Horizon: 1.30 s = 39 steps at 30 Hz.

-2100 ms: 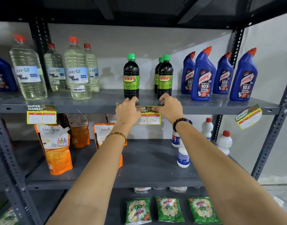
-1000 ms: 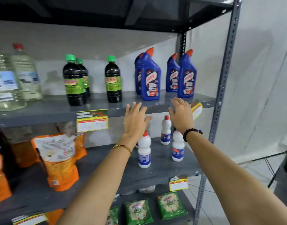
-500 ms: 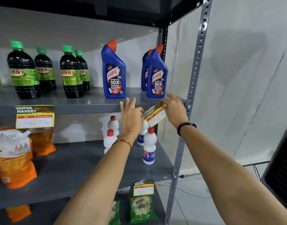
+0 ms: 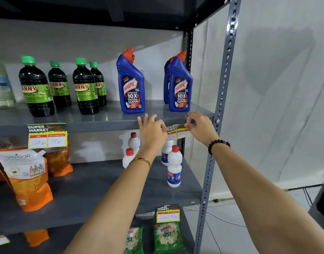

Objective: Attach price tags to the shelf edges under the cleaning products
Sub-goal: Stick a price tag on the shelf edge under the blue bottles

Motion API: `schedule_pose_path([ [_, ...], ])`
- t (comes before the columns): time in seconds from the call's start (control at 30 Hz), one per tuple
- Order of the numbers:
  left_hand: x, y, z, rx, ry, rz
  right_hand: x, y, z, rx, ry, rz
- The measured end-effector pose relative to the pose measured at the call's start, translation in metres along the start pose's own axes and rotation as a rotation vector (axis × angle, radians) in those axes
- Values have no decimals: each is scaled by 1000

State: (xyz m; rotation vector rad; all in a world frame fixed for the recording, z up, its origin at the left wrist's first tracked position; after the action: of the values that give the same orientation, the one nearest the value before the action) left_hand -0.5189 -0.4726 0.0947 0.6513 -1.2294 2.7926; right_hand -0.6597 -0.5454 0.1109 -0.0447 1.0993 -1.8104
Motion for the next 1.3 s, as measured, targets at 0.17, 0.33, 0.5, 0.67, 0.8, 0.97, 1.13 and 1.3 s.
schedule_pose_path([
  [0.17,-9,-21,-4,-11,69,-20,-9,7,-2,-43,-7,36],
  [0.33,-31,-36,-6,-39,81,26,-23,27,2,-29,-2,103],
  [0.5,-26,-42,-2,-3,81,68,-23,24,5,18,25,120],
  [0.67,-22,-48,5,34,62,99,-25,20,9,33,45,125],
  [0.8,-21,-49,9,34,49,129,-24,19,12,46,52,109],
  [0.97,-19,-47,11,39,32,161,-23,19,16,61,82,54],
  [1.13,-19,-48,11,63,13,160,-24,19,17,103,109,9],
  [1.3,-23,-46,13,53,-15,127,-26,22,18,97,137,0],
])
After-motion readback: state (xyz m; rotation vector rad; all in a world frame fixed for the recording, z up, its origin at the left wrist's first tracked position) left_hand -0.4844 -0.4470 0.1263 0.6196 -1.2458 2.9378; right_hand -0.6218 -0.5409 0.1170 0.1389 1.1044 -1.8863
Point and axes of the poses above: each hand's wrist, its own z-axis towards the middle knuckle, its own y-axis out of the palm, x = y × z, the point moved 10 cm from there along z, towards the middle knuckle, and after that the axes turned 3 degrees about -x, right-handed, at the moved point
